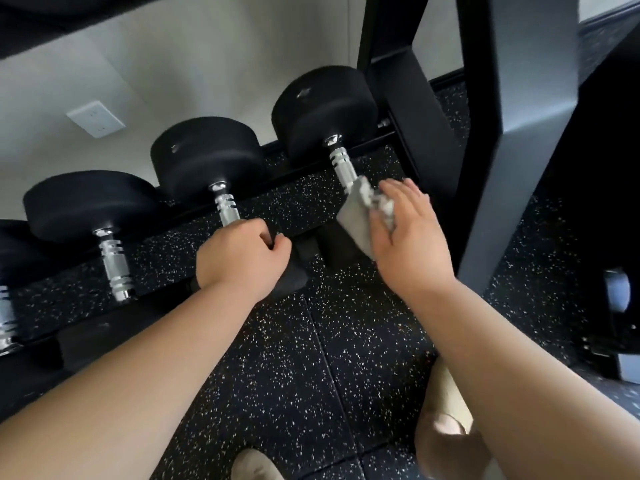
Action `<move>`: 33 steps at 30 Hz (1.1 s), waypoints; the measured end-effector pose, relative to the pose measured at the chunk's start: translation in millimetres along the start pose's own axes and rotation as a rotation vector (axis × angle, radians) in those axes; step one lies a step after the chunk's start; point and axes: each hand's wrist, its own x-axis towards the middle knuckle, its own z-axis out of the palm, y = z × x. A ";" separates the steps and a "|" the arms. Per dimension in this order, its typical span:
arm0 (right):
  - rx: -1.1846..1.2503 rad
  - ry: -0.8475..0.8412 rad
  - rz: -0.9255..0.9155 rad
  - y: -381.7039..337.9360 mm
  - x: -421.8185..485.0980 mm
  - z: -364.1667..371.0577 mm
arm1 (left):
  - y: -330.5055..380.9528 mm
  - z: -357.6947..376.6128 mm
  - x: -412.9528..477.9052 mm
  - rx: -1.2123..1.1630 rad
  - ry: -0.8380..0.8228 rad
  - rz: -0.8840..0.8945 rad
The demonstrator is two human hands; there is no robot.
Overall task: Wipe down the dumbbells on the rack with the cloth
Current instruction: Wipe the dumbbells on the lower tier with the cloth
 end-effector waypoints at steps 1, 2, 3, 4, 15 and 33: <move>0.101 0.015 0.135 2.7 5.1 -4.8 | 0.3 0.1 0.1 0.001 -0.002 -0.006; 0.197 0.020 0.278 4.2 9.4 -10.7 | 0.7 0.3 0.1 0.001 -0.007 -0.011; 0.287 0.016 0.422 7.2 13.0 -15.1 | 0.8 0.5 0.3 0.000 -0.010 -0.016; 0.358 0.018 0.539 9.1 15.8 -19.3 | 0.8 0.7 0.3 0.000 -0.013 -0.022; 0.259 0.035 0.545 11.9 13.0 -20.6 | 2.5 1.4 0.4 0.015 0.002 -0.039; -0.020 -0.008 0.149 1.0 9.5 -9.4 | 1.3 0.4 -0.2 -0.042 0.015 -0.028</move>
